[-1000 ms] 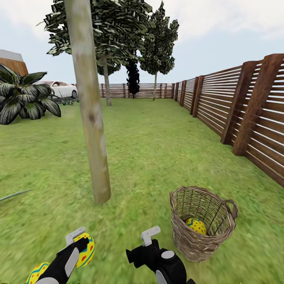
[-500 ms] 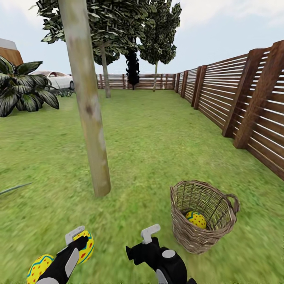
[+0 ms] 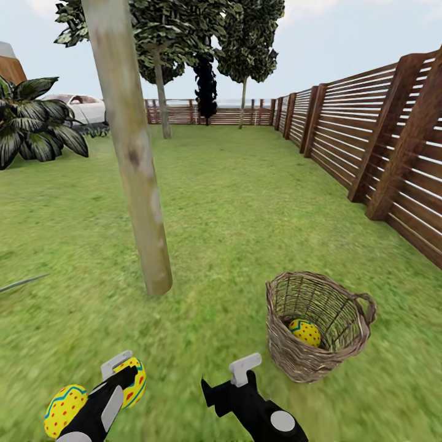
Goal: Take the three Easter eggs out of the wicker basket on the lawn in the garden, then place them on the lawn next to a single tree (choose any tree) so that all three eggs are next to the same tree and none are left in the basket.
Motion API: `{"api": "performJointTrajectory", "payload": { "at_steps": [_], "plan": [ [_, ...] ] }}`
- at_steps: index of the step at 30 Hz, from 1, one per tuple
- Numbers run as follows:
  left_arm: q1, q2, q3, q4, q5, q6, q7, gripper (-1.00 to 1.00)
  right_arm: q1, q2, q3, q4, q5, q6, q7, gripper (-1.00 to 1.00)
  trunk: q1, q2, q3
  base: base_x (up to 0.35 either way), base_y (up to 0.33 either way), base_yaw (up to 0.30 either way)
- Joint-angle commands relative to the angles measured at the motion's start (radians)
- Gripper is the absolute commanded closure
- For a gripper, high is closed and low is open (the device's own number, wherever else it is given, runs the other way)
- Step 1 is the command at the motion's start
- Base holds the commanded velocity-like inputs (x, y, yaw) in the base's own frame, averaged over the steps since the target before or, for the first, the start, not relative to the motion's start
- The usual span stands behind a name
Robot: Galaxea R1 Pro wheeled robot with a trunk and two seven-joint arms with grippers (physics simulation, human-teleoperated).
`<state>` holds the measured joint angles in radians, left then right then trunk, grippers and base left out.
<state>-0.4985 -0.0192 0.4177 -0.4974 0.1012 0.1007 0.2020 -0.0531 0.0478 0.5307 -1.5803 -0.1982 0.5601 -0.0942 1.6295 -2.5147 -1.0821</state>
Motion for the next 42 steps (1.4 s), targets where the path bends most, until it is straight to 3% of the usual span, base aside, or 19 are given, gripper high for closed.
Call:
{"api": "performJointTrajectory", "payload": {
  "at_steps": [1, 17, 40, 42],
  "plan": [
    [0.000, -0.001, 0.001, -0.003, 0.009, 0.005, 0.004, 1.00, -0.001, 0.000, 0.002, -0.001, -0.010, 0.003, -0.010, -1.00, 0.000, -0.001, -0.005, 0.000, 0.000, 0.000],
    [0.000, -0.001, 0.001, -0.004, 0.008, 0.004, 0.004, 1.00, -0.001, 0.000, 0.002, 0.000, -0.010, 0.003, -0.010, -1.00, 0.006, -0.003, -0.051, 0.000, 0.000, 0.000],
    [0.000, -0.002, 0.000, -0.004, 0.003, 0.001, 0.003, 1.00, -0.001, 0.000, 0.002, 0.000, -0.010, 0.003, -0.010, -1.00, 0.006, -0.003, -0.051, 0.085, 0.000, 0.000],
    [0.000, -0.002, 0.000, -0.004, 0.003, 0.001, 0.002, 1.00, -0.001, 0.000, 0.002, 0.000, -0.010, 0.003, -0.010, -1.00, 0.006, -0.004, -0.059, 0.001, 0.000, 0.000]
  ]
}}
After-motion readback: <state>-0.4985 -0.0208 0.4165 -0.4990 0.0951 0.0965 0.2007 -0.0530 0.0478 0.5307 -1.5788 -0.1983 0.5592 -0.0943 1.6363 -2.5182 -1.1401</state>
